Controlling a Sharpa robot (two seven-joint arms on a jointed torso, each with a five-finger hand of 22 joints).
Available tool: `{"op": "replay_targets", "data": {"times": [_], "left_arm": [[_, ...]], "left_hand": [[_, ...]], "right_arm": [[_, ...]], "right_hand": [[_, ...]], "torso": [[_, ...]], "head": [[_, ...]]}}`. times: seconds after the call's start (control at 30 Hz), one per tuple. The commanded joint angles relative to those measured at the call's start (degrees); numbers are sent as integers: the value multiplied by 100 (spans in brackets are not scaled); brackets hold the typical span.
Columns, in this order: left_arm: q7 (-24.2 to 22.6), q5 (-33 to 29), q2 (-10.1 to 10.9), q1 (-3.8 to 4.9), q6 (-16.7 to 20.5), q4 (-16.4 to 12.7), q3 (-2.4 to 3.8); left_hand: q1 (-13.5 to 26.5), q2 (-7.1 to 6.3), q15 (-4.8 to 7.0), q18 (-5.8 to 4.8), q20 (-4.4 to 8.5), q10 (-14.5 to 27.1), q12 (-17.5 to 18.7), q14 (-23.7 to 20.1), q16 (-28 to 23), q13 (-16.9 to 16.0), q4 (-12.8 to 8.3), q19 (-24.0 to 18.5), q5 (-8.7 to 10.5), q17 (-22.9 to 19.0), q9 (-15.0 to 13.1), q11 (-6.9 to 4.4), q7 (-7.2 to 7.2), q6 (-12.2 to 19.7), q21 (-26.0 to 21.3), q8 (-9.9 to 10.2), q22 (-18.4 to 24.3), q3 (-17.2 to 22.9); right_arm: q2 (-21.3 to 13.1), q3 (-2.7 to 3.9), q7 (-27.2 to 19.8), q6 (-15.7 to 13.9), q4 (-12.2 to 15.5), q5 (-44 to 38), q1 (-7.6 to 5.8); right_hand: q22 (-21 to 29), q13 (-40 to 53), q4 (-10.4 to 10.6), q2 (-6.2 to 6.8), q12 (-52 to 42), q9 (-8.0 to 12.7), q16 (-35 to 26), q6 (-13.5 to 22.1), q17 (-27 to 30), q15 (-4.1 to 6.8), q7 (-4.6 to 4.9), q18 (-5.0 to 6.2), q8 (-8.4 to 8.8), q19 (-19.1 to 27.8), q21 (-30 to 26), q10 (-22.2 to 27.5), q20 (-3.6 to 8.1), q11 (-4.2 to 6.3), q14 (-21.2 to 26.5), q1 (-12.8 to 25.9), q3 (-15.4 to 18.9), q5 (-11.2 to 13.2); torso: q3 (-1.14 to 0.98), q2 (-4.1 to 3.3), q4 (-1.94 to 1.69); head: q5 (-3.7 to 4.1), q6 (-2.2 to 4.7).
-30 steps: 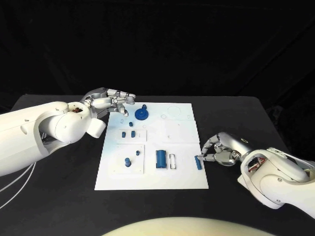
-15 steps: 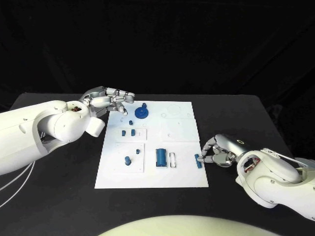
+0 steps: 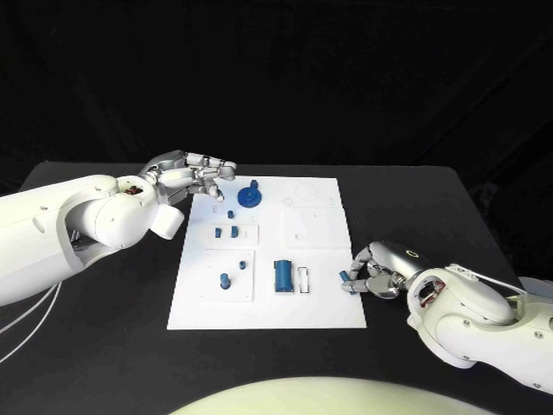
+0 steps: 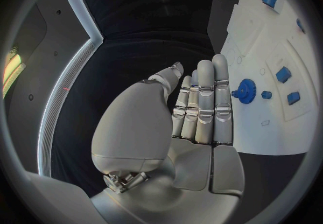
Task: Assemble the parts on the task board
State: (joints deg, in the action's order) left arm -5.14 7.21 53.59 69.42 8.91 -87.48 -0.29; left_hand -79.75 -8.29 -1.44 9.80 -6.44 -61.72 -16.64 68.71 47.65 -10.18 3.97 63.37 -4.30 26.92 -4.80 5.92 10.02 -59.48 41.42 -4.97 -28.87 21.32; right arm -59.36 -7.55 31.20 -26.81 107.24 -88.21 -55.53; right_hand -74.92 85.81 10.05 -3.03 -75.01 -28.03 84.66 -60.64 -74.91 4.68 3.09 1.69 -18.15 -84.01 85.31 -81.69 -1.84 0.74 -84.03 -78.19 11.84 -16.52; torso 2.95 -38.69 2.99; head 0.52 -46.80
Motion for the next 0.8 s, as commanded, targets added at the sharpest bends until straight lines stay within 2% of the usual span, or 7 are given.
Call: {"op": "replay_targets", "data": {"times": [0.03, 0.4, 0.5, 0.57, 0.6, 0.8], "left_arm": [[-35, -30, 2, 3, -65, -20, 3], [-19, -30, 14, 3, -67, -25, 3], [-16, -30, 15, 3, -69, -26, 3], [-13, -30, 14, 3, -72, -26, 3], [-12, -30, 14, 3, -72, -26, 3], [3, -30, 15, 3, -78, -27, 3]], "left_hand": [[4, 37, 4, 76, 1, 43, -36, -24, -3, -6, 0, 27, -5, -5, 7, 4, 9, 42, -39, 4, 6, -36], [4, 37, 4, 76, 1, 43, -36, -24, -3, -6, 0, 27, -5, -5, 7, 4, 9, 42, -39, 4, 6, -36], [6, 38, 4, 76, 1, 48, -39, -25, -1, -7, 4, 30, -5, -7, 8, 5, 10, 43, -44, 3, 10, -45], [6, 38, 4, 76, 1, 48, -39, -25, -1, -7, 4, 30, -5, -7, 8, 5, 10, 43, -44, 3, 10, -45], [6, 38, 4, 76, 1, 48, -39, -25, -1, -7, 4, 30, -5, -7, 8, 5, 10, 43, -44, 3, 10, -45], [6, 38, 4, 76, 1, 48, -39, -25, -1, -7, 4, 30, -5, -7, 8, 5, 10, 43, -44, 3, 10, -45]], "right_arm": [[36, -1, 97, 237, -28, -130, 32], [154, -3, 304, 628, -123, -360, 96], [214, -3, 392, 686, -141, -516, 106], [235, -3, 445, 693, -143, -588, 109], [246, -3, 483, 695, -143, -630, 110], [265, -2, 666, 660, -88, -770, 112]], "right_hand": [[-1382, -697, 9, 8, 30, 8, -15, -60, -548, -25, 0, -74, 32, -416, 24, -59, -25, 26, -406, -15, 22, -31], [-1382, -707, -31, 16, 49, 18, -20, -93, -542, -8, -20, -73, 41, -416, 24, -52, -14, 45, -404, -100, 3, -41], [-1389, -710, -157, -20, 62, 38, -12, -115, -559, 19, -49, -78, 67, -425, 46, -46, 9, 73, -407, -347, -108, -145], [-1392, -713, -246, -93, 74, 56, -2, -137, -577, 38, -67, -81, 89, -430, 58, -42, 31, 91, -410, -548, -259, 185], [-1394, -713, -282, -104, 76, 64, 0, -143, -582, 43, -76, -82, 98, -432, 63, -42, 36, 98, -411, -618, -317, 243], [-1400, -719, -367, -34, 101, 109, 5, -182, -596, 49, -86, -87, 153, -441, 84, -39, 52, 107, -414, -757, -581, -18]], "torso": [[0, 1, 0], [-4, 0, 2], [-3, 3, 2], [-2, 2, -1], [-3, 2, -2], [-2, 2, -7]], "head": [[-8, -7], [-26, -9], [-28, -18], [-24, -14], [-24, -13], [-42, -22]]}}
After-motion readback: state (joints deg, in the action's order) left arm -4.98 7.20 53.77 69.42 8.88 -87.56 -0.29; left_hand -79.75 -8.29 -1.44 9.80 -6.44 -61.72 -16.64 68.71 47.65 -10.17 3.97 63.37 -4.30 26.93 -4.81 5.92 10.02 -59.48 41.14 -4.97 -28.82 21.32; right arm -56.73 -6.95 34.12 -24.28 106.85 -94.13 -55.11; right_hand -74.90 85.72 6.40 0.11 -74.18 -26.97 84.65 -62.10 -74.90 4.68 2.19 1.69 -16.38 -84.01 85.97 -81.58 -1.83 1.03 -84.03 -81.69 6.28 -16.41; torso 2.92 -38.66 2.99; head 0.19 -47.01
